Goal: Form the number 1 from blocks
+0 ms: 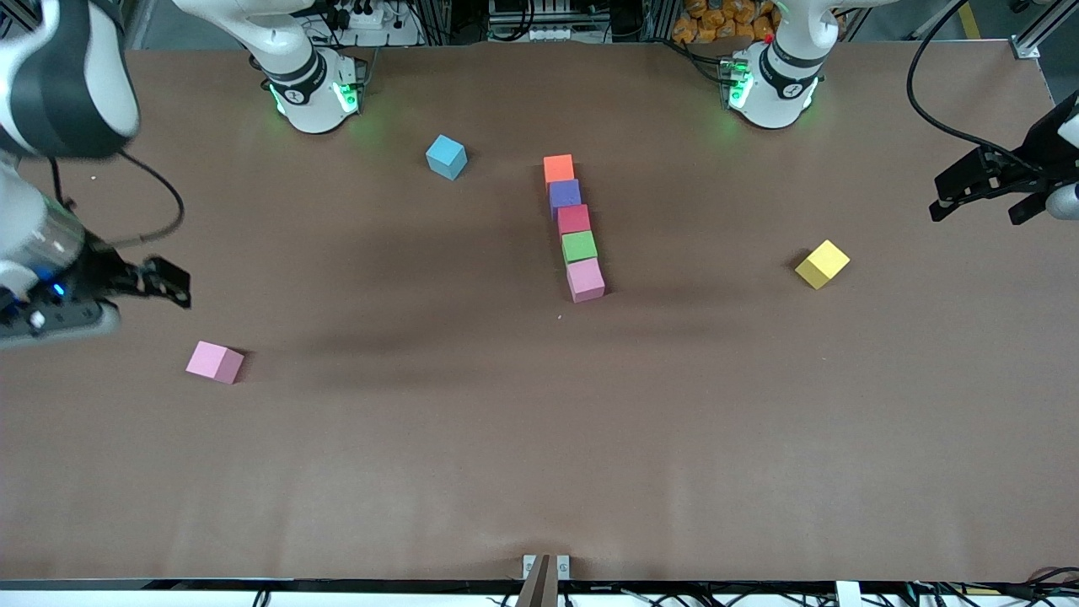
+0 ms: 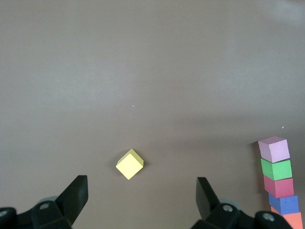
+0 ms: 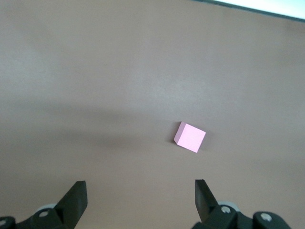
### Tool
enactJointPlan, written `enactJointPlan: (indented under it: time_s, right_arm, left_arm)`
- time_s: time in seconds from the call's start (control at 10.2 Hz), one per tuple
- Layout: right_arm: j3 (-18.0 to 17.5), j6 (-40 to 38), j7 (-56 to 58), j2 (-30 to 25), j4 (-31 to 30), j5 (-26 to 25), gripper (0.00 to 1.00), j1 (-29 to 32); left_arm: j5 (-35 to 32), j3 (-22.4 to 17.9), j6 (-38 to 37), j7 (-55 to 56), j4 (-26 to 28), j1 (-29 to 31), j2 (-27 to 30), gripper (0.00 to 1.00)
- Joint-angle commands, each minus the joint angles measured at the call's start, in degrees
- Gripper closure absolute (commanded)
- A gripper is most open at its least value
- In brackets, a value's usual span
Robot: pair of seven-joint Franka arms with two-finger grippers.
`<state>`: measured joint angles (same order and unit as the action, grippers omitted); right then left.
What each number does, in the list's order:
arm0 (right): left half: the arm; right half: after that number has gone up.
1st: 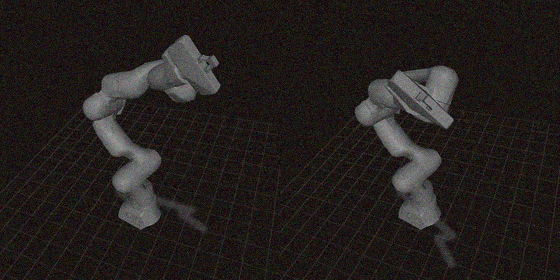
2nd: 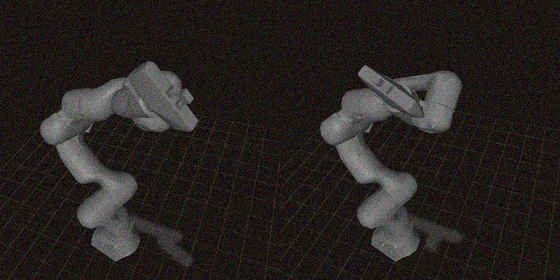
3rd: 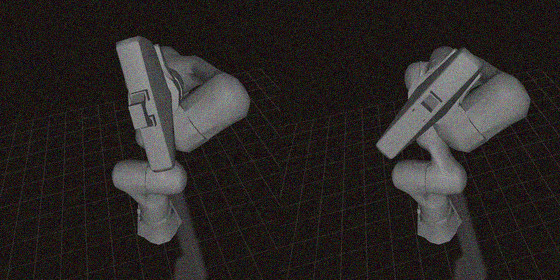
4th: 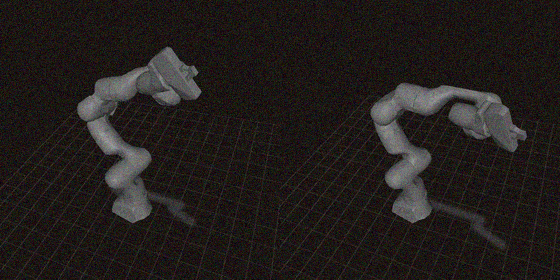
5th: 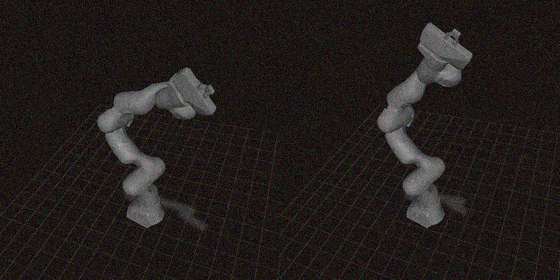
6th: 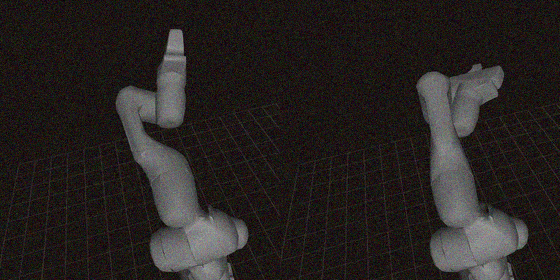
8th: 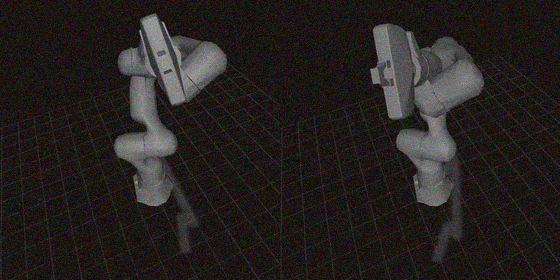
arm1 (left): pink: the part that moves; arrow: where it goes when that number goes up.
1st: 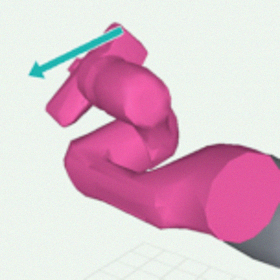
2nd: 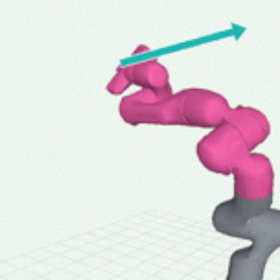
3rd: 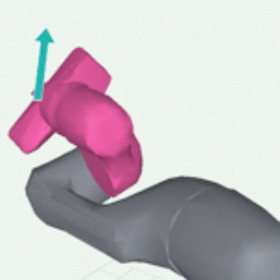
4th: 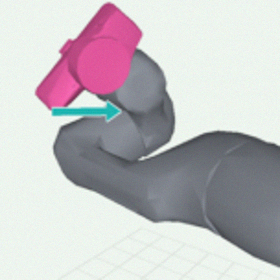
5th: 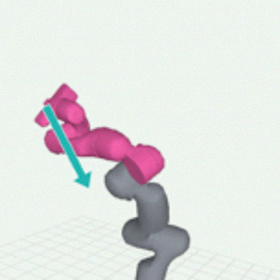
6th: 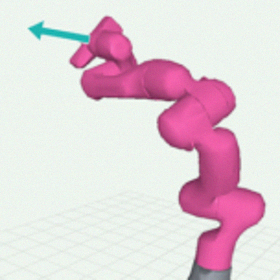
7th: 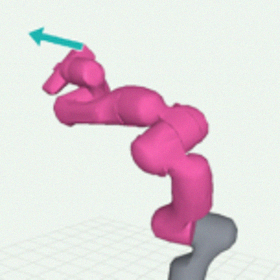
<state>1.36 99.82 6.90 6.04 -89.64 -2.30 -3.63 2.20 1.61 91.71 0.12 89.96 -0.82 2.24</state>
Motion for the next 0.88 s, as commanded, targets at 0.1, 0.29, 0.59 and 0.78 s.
enactJointPlan:
  time_s: [0.1,0.29,0.59,0.78]
  right_arm:
    - [-0.13,-4.87,0.13,-4.11,2.51,5.87,0.00,1.96]
    - [0.57,-9.71,0.04,-3.41,8.32,5.55,0.00,1.61]
    - [1.71,-12.19,0.04,-3.23,9.30,5.55,0.00,1.26]
    - [1.71,-12.20,0.13,-3.23,9.39,5.46,0.00,1.26]
  left_arm:
    - [0.70,-0.29,-2.23,0.67,-1.19,-0.23,0.05,0.00]
    - [0.62,-0.29,-2.41,0.67,-1.19,-0.23,0.05,0.00]
    - [0.53,-0.21,-2.50,0.67,-1.28,-0.23,0.05,0.00]
    - [0.44,-0.29,-2.50,0.50,-1.28,-0.23,0.05,0.00]
